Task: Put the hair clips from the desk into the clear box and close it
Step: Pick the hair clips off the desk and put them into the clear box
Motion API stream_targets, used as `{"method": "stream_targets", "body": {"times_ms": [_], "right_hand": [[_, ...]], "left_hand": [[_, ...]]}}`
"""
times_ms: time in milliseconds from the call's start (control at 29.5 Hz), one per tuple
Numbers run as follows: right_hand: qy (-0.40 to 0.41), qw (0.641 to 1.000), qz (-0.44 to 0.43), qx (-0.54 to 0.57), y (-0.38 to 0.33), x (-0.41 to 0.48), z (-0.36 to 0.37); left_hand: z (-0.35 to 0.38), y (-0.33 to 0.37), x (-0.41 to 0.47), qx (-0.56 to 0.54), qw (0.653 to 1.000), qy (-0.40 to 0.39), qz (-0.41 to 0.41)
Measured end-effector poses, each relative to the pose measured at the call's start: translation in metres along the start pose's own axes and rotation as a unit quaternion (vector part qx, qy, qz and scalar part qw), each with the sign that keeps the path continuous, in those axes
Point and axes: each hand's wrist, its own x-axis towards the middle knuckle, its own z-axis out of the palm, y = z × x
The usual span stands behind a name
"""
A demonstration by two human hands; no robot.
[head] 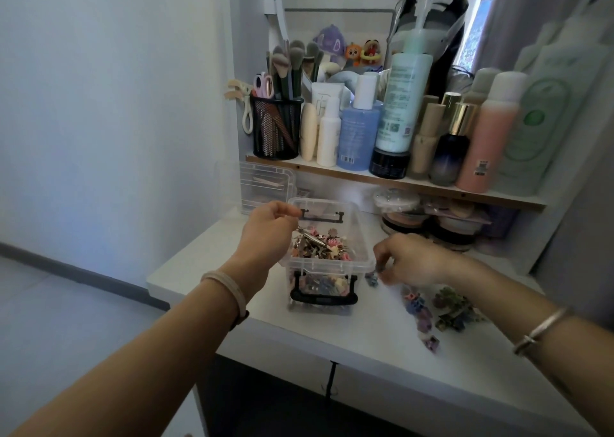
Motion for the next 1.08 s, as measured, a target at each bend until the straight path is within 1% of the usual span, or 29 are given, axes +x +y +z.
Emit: {"method": "stream_targets", "body": {"times_ms": [102,135,169,237,271,339,406,440,508,542,576,610,643,677,711,745,813,880,948,1016,1050,1084], "right_hand": [[0.040,0.999,0.007,-0.019,0.002,0.005,0.003],[0.074,0.997,0.008,-0.009,0.001,0.007,0.002],[0.126,0.992,0.008,0.026,-0.002,0.007,-0.003],[0.219,0.963,-0.015,0.154,-0.015,0.001,-0.019],[0.230,0.948,-0.048,0.215,-0.024,-0.002,-0.028],[0.191,0.932,-0.114,0.286,-0.040,-0.010,-0.043],[0.167,0.929,-0.137,0.300,-0.046,-0.012,-0.047],[0.182,0.929,-0.126,0.296,-0.045,-0.010,-0.047],[0.219,0.934,-0.072,0.272,-0.035,-0.006,-0.042],[0.211,0.944,-0.040,0.251,-0.029,-0.005,-0.037],[0.174,0.961,-0.021,0.214,-0.022,-0.003,-0.029],[0.114,0.981,-0.016,0.158,-0.016,-0.002,-0.021],[0.047,0.994,-0.019,0.099,-0.010,-0.001,-0.012],[-0.007,0.998,-0.029,0.052,-0.004,0.000,-0.004],[-0.030,0.998,-0.040,0.029,-0.002,0.001,0.003],[-0.026,0.998,-0.051,0.018,-0.001,0.001,0.007],[0.012,0.998,-0.068,0.003,-0.001,0.002,0.009],[0.057,0.996,-0.062,0.021,-0.004,0.004,0.003],[0.147,0.982,-0.053,0.108,-0.010,0.004,-0.010],[0.228,0.942,-0.059,0.239,-0.020,-0.003,-0.028],[0.241,0.924,-0.080,0.286,-0.027,-0.007,-0.036],[0.233,0.915,-0.105,0.313,-0.034,-0.010,-0.043]], "left_hand": [[0.001,-0.001,0.000,0.003,1.000,0.002,0.007],[0.001,-0.002,0.000,0.004,1.000,0.003,0.009],[0.001,-0.002,0.000,0.004,1.000,0.003,0.010],[0.002,-0.002,0.000,0.005,1.000,0.002,0.012],[0.001,-0.002,0.000,0.007,1.000,0.003,0.013],[0.001,-0.003,0.000,0.011,1.000,0.004,0.012],[0.001,-0.003,0.001,0.017,1.000,0.001,0.013],[0.001,-0.004,0.001,0.020,1.000,0.000,0.014],[0.002,-0.003,0.001,0.023,1.000,-0.003,0.016],[0.002,-0.004,0.001,0.022,1.000,-0.003,0.016],[0.001,-0.004,0.001,0.019,1.000,-0.002,0.014],[0.001,-0.004,0.000,0.017,1.000,-0.001,0.013],[0.001,-0.005,0.000,0.016,1.000,-0.001,0.012],[0.001,-0.005,0.000,0.017,1.000,-0.002,0.012],[0.001,-0.004,0.000,0.018,1.000,-0.003,0.014],[0.001,-0.003,0.001,0.018,1.000,-0.004,0.015],[0.001,-0.003,0.001,0.020,1.000,-0.004,0.016],[0.001,-0.003,0.001,0.022,1.000,-0.005,0.018],[0.000,-0.003,0.001,0.028,0.999,-0.006,0.019],[0.000,-0.003,0.001,0.030,0.999,-0.007,0.018],[0.000,-0.003,0.001,0.029,0.999,-0.007,0.017],[0.000,-0.003,0.000,0.027,0.999,-0.007,0.016]]}}
